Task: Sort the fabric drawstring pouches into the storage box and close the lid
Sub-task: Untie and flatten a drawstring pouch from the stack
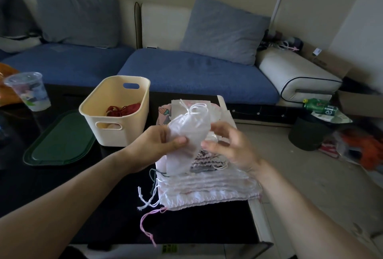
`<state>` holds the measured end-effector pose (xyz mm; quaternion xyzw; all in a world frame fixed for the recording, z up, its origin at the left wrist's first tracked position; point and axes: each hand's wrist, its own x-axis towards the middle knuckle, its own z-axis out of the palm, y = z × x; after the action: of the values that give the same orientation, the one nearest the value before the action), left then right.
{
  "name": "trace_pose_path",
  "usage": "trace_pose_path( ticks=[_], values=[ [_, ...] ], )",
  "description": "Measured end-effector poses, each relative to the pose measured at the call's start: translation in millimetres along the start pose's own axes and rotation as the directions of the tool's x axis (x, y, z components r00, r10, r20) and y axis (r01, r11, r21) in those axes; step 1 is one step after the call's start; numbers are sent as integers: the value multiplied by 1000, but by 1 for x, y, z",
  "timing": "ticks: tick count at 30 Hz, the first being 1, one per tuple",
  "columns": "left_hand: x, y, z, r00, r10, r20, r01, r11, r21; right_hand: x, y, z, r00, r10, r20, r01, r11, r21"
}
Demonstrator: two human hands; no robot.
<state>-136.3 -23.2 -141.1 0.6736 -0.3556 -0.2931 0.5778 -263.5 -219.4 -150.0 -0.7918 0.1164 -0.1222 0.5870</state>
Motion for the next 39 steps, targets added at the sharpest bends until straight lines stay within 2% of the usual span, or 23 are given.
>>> trace_pose_path(
  ticks=[4, 6, 8, 10, 12, 15, 17, 19, 20, 22, 24, 26, 28, 30, 33, 36, 39],
  values=[
    [5, 3, -4, 969, -17, -248, -34, 979, -201, 5, 6, 7, 997, 31, -67, -19, 986, 168],
    [5, 5, -7, 925, -23, -380, -17, 995, -103, 6, 4, 10, 995, 62, -77, -36, 950, 309],
    [1, 9, -9, 824, 11, -567, 43, 996, 82, 5, 0, 12, 992, 102, -74, -59, 896, 440],
    [1, 10, -13, 755, 16, -656, 23, 998, 50, 7, -2, 12, 989, 111, -93, -49, 864, 501],
    [2, 12, -13, 776, 24, -631, 12, 999, 53, 6, -4, 13, 990, 74, -121, -7, 878, 478],
    [2, 14, -16, 863, 60, -501, 94, 957, 276, 5, -2, 13, 984, -28, -173, 79, 952, 297],
    [0, 9, -19, 923, 152, -355, 97, 799, 593, 5, -2, 10, 979, -88, -183, 119, 979, 166],
    [0, 6, -16, 941, 279, -194, -11, 596, 803, 4, -3, 8, 974, -137, -179, 145, 989, 33],
    [-1, 6, -11, 941, 312, -132, -62, 543, 837, 3, -4, 8, 971, -156, -179, 153, 988, -30],
    [-2, 4, 2, 956, 292, -38, -124, 516, 848, 1, -6, 10, 965, -206, -165, 185, 974, -133],
    [0, -3, 14, 976, 218, 4, -115, 502, 857, 0, -10, 13, 955, -271, -121, 247, 951, -185],
    [4, -6, 15, 975, 220, 8, -114, 475, 872, -1, -12, 15, 932, -337, -131, 303, 925, -228],
    [11, -1, 8, 958, 278, -71, -82, 502, 861, -2, -12, 16, 879, -418, -227, 343, 888, -306],
    [16, 9, -4, 922, 337, -192, -44, 583, 811, -2, -10, 15, 819, -463, -340, 347, 870, -351],
    [20, 32, -32, 798, 359, -484, 56, 755, 653, 1, -5, 14, 788, -450, -419, 319, 882, -347],
    [34, 48, -71, 660, 170, -732, 146, 927, 346, 4, 2, 16, 830, -390, -398, 272, 907, -322],
    [53, 49, -108, 598, -24, -801, 214, 968, 131, 9, 6, 22, 857, -360, -369, 245, 914, -323]
  ],
)
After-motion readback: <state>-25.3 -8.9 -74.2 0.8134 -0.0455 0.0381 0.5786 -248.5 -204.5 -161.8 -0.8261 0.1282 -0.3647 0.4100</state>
